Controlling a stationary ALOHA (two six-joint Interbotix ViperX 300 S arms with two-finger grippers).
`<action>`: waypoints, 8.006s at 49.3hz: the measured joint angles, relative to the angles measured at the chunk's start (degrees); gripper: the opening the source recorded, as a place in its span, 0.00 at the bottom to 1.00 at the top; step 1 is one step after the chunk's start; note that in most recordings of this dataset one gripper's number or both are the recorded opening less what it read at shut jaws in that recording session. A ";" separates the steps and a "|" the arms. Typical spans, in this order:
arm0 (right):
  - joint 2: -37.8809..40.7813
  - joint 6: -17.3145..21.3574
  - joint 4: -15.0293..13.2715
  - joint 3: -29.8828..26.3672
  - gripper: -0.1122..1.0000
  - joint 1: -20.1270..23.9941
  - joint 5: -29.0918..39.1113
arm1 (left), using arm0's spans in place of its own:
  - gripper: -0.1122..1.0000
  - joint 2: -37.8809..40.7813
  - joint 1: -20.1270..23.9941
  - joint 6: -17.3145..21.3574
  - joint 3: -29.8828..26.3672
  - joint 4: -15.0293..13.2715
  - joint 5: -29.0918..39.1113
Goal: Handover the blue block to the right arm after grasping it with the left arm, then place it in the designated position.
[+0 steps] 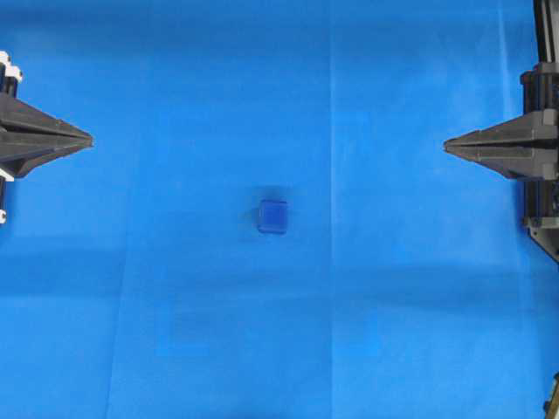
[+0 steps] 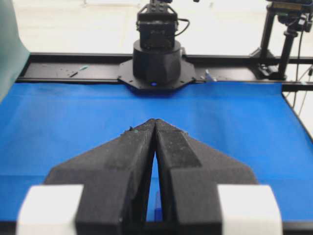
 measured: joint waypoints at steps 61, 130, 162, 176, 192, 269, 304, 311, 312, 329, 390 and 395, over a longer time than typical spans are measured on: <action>2.64 0.53 0.62 -2.02 0.97 -0.09 5.27 | 0.92 0.44 0.00 -0.26 0.00 0.35 -0.18; 2.81 0.53 0.70 -2.02 0.97 -0.26 5.27 | 0.92 36.12 0.00 0.35 -19.34 0.35 -13.27; 3.16 0.53 0.70 -2.11 0.97 -0.26 5.19 | 0.92 45.70 0.09 -1.14 -30.50 0.35 -4.75; 3.16 0.53 0.70 -2.02 0.97 -0.26 5.27 | 0.92 46.93 0.00 -3.52 -37.09 0.35 17.49; 3.16 0.53 0.70 -2.11 0.97 -0.26 5.89 | 0.92 49.92 -0.35 -3.78 -46.49 0.35 41.48; 3.25 0.62 0.70 -2.11 0.97 -0.18 6.68 | 0.92 52.73 -1.41 -3.87 -52.29 0.44 50.80; 4.48 0.62 0.70 -2.11 0.97 -0.26 6.68 | 0.92 62.58 -2.11 -3.96 -47.11 0.44 39.38; 4.57 0.62 0.70 -2.11 0.97 -0.26 6.68 | 0.92 64.78 -2.20 -4.04 -45.35 0.44 36.21; 4.57 0.53 0.70 -2.02 0.97 -0.26 6.68 | 0.92 65.21 -2.11 -3.96 -45.18 0.35 35.86; 4.92 0.62 0.70 -2.02 0.97 -0.26 6.68 | 0.92 71.98 -2.20 -3.96 -44.65 0.35 32.52; 5.10 0.62 0.70 -2.11 0.97 -0.18 6.68 | 0.54 73.39 -2.11 -3.34 -44.65 0.79 32.26; 5.10 0.62 0.70 -2.11 0.97 -0.26 6.68 | 0.54 73.04 -2.11 -3.34 -44.65 0.88 33.22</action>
